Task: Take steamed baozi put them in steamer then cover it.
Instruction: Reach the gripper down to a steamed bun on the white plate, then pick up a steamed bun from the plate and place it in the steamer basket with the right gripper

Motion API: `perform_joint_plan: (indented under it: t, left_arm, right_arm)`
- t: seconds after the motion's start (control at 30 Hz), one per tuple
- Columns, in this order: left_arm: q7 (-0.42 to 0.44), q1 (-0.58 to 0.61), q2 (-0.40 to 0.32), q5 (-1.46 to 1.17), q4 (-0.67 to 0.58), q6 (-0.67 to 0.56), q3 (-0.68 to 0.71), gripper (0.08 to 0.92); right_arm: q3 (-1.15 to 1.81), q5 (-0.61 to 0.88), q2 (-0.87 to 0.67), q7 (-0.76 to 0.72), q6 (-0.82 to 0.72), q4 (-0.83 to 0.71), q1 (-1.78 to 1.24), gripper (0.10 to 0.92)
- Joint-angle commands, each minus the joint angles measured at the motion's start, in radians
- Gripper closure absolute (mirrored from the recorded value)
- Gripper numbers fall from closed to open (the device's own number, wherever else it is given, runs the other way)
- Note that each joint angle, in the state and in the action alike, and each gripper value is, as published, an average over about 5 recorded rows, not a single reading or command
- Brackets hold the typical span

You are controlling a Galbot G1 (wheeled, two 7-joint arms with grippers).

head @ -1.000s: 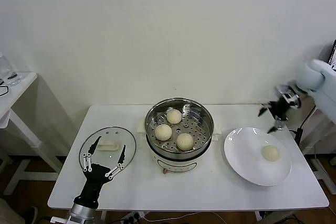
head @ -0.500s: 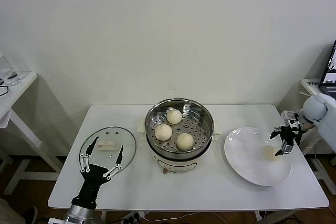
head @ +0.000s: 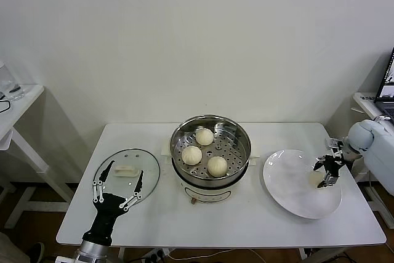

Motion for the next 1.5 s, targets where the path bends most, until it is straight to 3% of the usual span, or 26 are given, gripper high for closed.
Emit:
perform_joint_plan:
  t: [0.03, 0.23, 0.43, 0.67, 0.87, 1.13, 1.5]
  left_arm:
    - [0.001, 0.0, 0.0, 0.0, 0.0, -0.001, -0.001, 0.177]
    - [0.001, -0.003, 0.002, 0.0, -0.001, 0.0, -0.002, 0.177]
    - [0.001, -0.01, 0.005, -0.001, 0.0, 0.0, 0.004, 0.177]
    - [0.0, -0.016, 0.01, -0.004, -0.003, -0.003, 0.01, 0.177]
    - [-0.001, -0.023, 0.013, -0.004, -0.001, -0.003, 0.02, 0.177]
    - [-0.002, -0.029, 0.012, -0.004, 0.002, -0.003, 0.024, 0.177]
    - [-0.005, -0.033, 0.011, -0.007, 0.007, -0.005, 0.023, 0.177]
  right_arm:
    - [-0.001, -0.011, 0.008, 0.0, -0.003, -0.006, -0.011, 0.324]
    - [-0.079, 0.033, -0.017, -0.041, -0.009, 0.057, 0.089, 0.365]
    - [-0.359, 0.182, -0.014, -0.172, -0.031, 0.157, 0.413, 0.37]
    - [-0.706, 0.429, 0.121, -0.228, -0.092, 0.258, 0.784, 0.364]
    - [-0.802, 0.583, 0.271, -0.192, -0.136, 0.309, 0.883, 0.364]
    - [-0.835, 0.621, 0.432, -0.165, -0.152, 0.309, 0.875, 0.364]
    - [-0.848, 0.537, 0.529, -0.118, -0.148, 0.283, 0.778, 0.364]
